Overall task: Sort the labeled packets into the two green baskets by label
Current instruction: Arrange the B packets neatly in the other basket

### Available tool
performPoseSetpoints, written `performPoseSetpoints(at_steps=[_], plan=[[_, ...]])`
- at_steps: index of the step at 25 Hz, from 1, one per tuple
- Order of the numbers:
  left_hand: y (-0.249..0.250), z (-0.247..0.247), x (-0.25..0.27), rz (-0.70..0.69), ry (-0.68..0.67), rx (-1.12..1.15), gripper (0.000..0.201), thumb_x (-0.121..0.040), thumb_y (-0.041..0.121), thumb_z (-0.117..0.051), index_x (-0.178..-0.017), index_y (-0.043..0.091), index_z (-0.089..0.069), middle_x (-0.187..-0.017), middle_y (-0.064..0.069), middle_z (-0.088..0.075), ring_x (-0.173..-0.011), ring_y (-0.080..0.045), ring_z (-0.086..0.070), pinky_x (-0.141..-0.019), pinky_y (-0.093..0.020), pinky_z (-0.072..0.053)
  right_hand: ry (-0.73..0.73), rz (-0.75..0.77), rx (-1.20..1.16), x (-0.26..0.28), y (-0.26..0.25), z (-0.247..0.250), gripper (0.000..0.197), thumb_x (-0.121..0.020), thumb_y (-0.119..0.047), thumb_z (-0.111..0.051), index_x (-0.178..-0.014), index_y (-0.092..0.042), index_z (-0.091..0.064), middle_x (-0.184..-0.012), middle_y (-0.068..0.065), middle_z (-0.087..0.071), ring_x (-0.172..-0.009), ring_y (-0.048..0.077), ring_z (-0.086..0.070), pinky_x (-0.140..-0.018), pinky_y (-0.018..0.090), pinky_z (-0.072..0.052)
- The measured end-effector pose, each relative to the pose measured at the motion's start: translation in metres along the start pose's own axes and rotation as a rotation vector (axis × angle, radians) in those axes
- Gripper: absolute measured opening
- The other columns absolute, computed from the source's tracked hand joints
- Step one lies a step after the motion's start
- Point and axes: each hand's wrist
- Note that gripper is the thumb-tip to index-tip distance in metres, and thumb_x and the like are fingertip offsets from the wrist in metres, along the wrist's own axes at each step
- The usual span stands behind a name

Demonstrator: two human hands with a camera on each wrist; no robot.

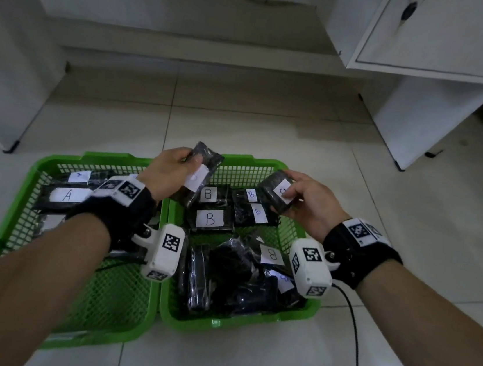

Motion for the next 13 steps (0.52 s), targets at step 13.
performPoseSetpoints(at_steps=[13], plan=[[-0.019, -0.032, -0.072, -0.292, -0.249, -0.854, 0.037, -0.092, 0.013, -0.062, -0.125, 0.027, -0.054, -0.121, -0.004, -0.065, -0.1, -0.024, -0.061, -0.089, -0.032, -0.049, 0.148, 0.283, 0.579, -0.033, 0.016, 0.011, 0.072, -0.057, 0.009, -0.088, -0.123, -0.011, -0.07, -0.107, 0.004, -0.069, -0.092, 0.019, -0.067, -0.078, 0.028, -0.058]])
Point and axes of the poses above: each hand's wrist, its own x-axis away from the middle knuckle, its own z-axis out of the back of the hand, y = z × x
